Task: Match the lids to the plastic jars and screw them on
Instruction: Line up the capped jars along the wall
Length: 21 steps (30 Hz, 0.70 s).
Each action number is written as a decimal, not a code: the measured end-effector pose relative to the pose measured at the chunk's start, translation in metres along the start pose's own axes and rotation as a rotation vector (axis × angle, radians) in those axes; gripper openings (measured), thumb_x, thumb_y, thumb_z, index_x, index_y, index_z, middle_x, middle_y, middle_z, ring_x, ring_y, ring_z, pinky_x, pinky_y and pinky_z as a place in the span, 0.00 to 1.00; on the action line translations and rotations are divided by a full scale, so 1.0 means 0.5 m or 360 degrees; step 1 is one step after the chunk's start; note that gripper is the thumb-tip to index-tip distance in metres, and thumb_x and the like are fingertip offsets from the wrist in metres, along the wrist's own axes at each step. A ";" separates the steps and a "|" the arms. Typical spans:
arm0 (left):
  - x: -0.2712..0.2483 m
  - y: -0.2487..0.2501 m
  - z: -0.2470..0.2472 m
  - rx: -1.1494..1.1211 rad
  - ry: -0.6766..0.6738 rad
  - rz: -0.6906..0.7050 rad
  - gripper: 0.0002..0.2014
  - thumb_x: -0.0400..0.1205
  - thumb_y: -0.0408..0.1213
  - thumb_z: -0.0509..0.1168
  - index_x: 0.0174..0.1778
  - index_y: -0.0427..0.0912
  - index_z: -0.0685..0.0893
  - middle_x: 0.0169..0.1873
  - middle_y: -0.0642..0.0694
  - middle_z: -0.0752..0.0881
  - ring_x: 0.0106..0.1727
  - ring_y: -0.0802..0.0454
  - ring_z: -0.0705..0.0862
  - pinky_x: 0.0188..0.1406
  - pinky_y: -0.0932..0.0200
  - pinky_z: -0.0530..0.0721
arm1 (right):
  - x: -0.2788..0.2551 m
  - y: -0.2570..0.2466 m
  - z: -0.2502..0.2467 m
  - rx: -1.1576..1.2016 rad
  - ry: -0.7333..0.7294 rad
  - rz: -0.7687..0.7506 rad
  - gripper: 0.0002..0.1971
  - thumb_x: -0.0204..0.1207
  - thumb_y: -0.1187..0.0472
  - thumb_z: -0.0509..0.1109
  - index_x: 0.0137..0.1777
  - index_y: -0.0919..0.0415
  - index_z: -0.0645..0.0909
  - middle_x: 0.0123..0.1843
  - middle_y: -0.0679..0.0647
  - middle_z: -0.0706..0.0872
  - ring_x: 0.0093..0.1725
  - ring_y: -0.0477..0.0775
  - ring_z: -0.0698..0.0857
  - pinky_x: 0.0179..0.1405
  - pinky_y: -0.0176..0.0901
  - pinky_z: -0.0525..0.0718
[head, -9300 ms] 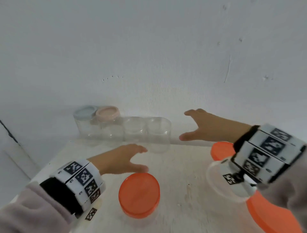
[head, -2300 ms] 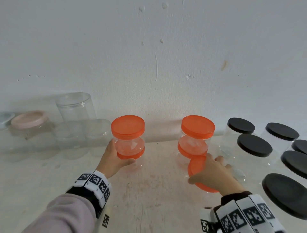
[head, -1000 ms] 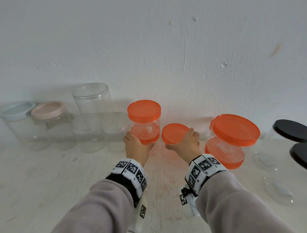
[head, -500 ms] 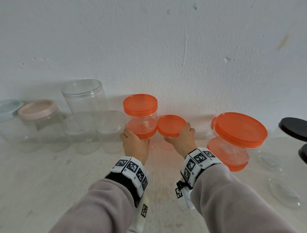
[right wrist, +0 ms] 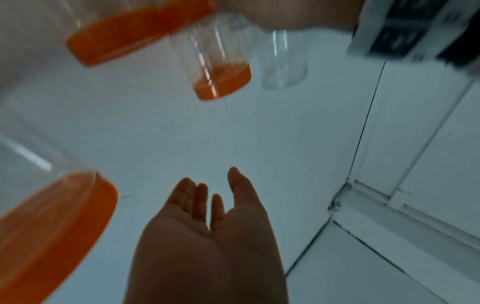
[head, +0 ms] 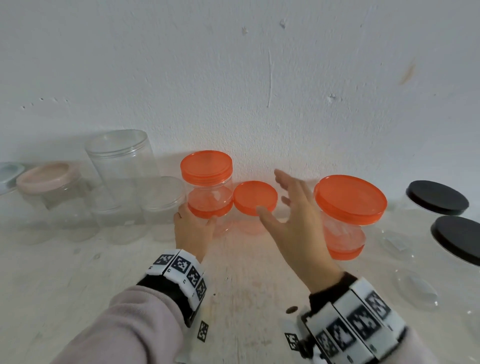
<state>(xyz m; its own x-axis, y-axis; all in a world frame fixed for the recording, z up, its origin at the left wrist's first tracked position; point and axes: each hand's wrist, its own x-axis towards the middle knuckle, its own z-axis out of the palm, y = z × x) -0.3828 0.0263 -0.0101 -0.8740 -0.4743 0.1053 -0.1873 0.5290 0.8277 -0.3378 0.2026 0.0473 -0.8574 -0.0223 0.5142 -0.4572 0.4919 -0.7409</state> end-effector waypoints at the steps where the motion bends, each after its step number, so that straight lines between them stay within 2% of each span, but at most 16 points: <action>1: -0.003 -0.002 -0.004 0.0003 -0.0009 0.0025 0.35 0.78 0.38 0.72 0.76 0.31 0.65 0.70 0.35 0.74 0.71 0.40 0.72 0.70 0.49 0.71 | -0.009 -0.012 -0.025 0.0019 0.0111 -0.0117 0.30 0.76 0.62 0.74 0.77 0.54 0.69 0.69 0.48 0.74 0.67 0.41 0.75 0.65 0.31 0.74; 3: -0.009 -0.005 -0.011 0.0011 -0.0030 0.0090 0.34 0.78 0.38 0.73 0.76 0.32 0.66 0.68 0.35 0.76 0.69 0.40 0.74 0.70 0.45 0.73 | -0.021 -0.023 -0.075 0.0061 0.0403 -0.0238 0.29 0.74 0.64 0.76 0.74 0.55 0.71 0.66 0.48 0.76 0.64 0.44 0.77 0.63 0.33 0.76; 4: -0.011 -0.007 -0.015 0.0019 -0.0039 0.0114 0.33 0.78 0.38 0.73 0.76 0.32 0.67 0.68 0.36 0.76 0.69 0.40 0.74 0.69 0.44 0.74 | -0.025 -0.022 -0.099 0.0086 0.0548 -0.0208 0.30 0.73 0.64 0.77 0.73 0.55 0.70 0.65 0.48 0.76 0.63 0.46 0.77 0.62 0.35 0.75; 6: -0.018 -0.009 -0.022 0.0042 -0.0068 0.0125 0.33 0.78 0.40 0.72 0.76 0.33 0.66 0.67 0.36 0.76 0.68 0.41 0.75 0.68 0.45 0.75 | -0.031 -0.007 -0.141 0.0132 0.0776 -0.0004 0.35 0.71 0.61 0.79 0.75 0.53 0.67 0.68 0.47 0.72 0.66 0.47 0.74 0.64 0.39 0.75; 8: -0.024 -0.011 -0.026 0.0030 -0.0100 0.0124 0.33 0.78 0.41 0.72 0.76 0.34 0.66 0.68 0.37 0.75 0.69 0.41 0.74 0.67 0.46 0.75 | -0.040 0.022 -0.174 0.0190 0.0866 0.0300 0.42 0.68 0.57 0.82 0.78 0.52 0.62 0.72 0.48 0.67 0.70 0.47 0.70 0.70 0.47 0.72; 11: -0.031 -0.011 -0.028 0.0006 -0.0141 0.0143 0.33 0.78 0.41 0.72 0.75 0.35 0.66 0.68 0.38 0.76 0.68 0.41 0.75 0.65 0.47 0.74 | -0.064 0.070 -0.194 0.0218 0.0685 0.0750 0.55 0.61 0.53 0.85 0.83 0.49 0.53 0.78 0.51 0.62 0.78 0.52 0.63 0.76 0.57 0.65; 14: -0.038 -0.005 -0.025 0.0034 -0.0199 0.0171 0.29 0.79 0.42 0.71 0.74 0.36 0.70 0.66 0.38 0.77 0.66 0.41 0.76 0.62 0.49 0.75 | -0.083 0.116 -0.182 0.0170 0.0378 0.1076 0.61 0.59 0.59 0.86 0.85 0.50 0.47 0.82 0.56 0.58 0.80 0.61 0.60 0.74 0.64 0.64; 18: -0.053 0.009 -0.018 0.0028 -0.0243 0.0255 0.28 0.79 0.44 0.71 0.72 0.40 0.72 0.64 0.41 0.77 0.65 0.46 0.76 0.59 0.55 0.73 | -0.077 0.162 -0.160 0.0213 0.0159 0.1300 0.60 0.61 0.64 0.85 0.85 0.54 0.46 0.81 0.59 0.59 0.76 0.66 0.66 0.70 0.65 0.70; 21: -0.065 0.023 -0.012 0.0059 -0.0301 0.0298 0.31 0.79 0.45 0.70 0.76 0.40 0.69 0.67 0.43 0.76 0.68 0.46 0.75 0.63 0.55 0.73 | -0.068 0.184 -0.142 0.0151 0.0107 0.1299 0.54 0.61 0.64 0.84 0.82 0.59 0.53 0.75 0.61 0.66 0.68 0.64 0.74 0.65 0.66 0.79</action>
<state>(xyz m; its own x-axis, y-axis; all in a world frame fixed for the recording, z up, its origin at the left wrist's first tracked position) -0.3538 0.0436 -0.0005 -0.9625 -0.2280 0.1469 -0.0279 0.6221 0.7825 -0.3341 0.3105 -0.0078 -0.9139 0.3642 -0.1793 0.2831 0.2551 -0.9245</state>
